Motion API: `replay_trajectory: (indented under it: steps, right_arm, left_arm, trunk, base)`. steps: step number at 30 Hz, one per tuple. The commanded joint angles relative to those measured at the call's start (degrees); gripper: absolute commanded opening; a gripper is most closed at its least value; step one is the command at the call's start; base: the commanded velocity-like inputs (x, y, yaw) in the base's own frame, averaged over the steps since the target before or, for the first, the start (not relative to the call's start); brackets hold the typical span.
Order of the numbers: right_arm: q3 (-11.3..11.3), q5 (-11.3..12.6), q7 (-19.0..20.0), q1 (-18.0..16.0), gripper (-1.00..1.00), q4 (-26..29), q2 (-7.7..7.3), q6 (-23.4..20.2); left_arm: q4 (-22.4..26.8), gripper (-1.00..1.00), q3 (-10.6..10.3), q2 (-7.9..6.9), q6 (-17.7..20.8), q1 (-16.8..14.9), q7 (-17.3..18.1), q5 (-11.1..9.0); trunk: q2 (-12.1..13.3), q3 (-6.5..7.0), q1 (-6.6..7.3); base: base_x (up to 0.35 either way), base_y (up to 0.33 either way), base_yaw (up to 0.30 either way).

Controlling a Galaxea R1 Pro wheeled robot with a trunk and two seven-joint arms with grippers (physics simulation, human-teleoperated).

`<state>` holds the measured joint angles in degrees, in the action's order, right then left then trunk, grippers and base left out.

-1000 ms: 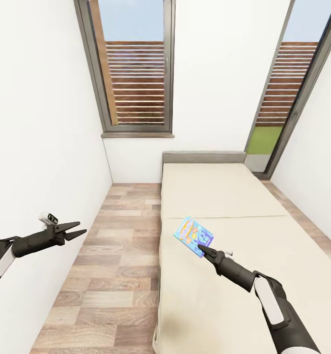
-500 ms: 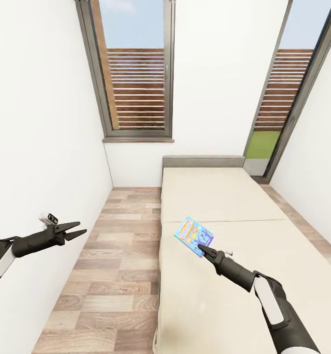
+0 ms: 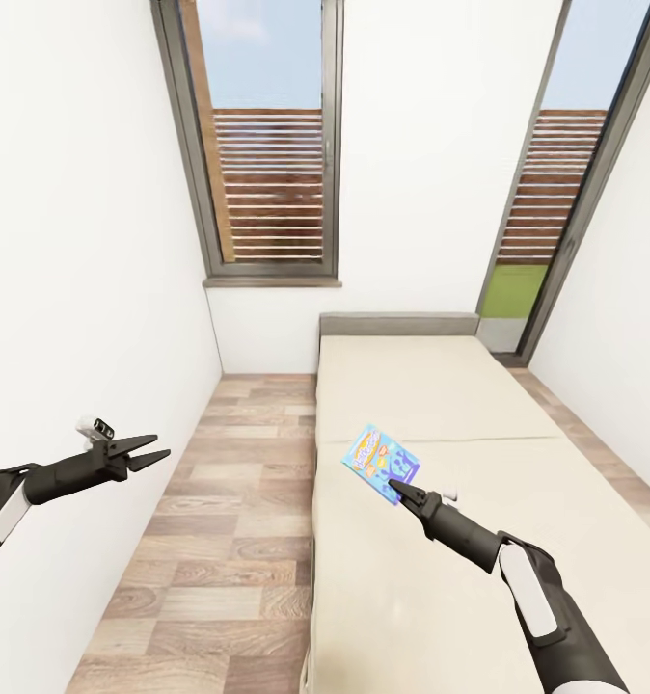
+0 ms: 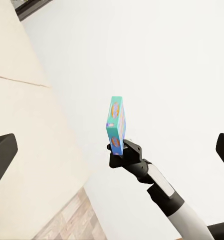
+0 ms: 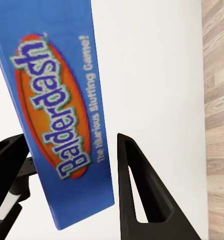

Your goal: Put all the toys in the child's room - the three board games (two on the bed and one on the table), the two jigsaw puzzles on the table, and the tennis ball on the table - inside the toy box on the table in the child's room.

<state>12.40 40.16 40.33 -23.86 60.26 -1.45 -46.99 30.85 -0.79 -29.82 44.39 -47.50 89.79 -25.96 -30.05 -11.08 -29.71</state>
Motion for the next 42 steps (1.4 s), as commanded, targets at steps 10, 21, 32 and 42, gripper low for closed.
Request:
replay_trajectory:
  steps: [10, 21, 32, 42]
  right_arm:
    - [0.08, 0.01, 0.19, -0.05, -1.00, -0.02, 0.04, -0.29]
    - [0.08, 0.01, 0.27, -0.05, -1.00, 0.01, 0.04, -0.25]
    - [0.08, 0.00, 0.26, -0.05, -1.00, -0.01, 0.04, -0.20]
    - [0.08, 0.00, 0.19, -0.05, -1.00, -0.05, 0.04, 0.98]
  left_arm:
    - [0.00, 1.00, -0.09, 0.11, 0.61, -0.02, 0.21, -0.03]
    - [0.00, 1.00, -0.09, 0.25, 0.61, -0.02, 0.21, 0.00]
    - [0.00, 1.00, -0.17, 0.29, 0.55, -0.02, 0.21, 0.00]
    - [0.00, 1.00, -0.18, 0.37, 0.53, -0.02, 0.21, -0.05]
  trunk:
    - [1.52, 1.56, 0.85]
    - [5.93, 4.57, 3.27]
    - [7.13, 6.14, 3.93]
    - [7.13, 7.08, 3.93]
  base:
    - [0.000, 0.000, 0.000]
    - [0.000, 0.000, 0.000]
    - [0.000, 0.000, 0.000]
    - [0.000, 0.000, 0.000]
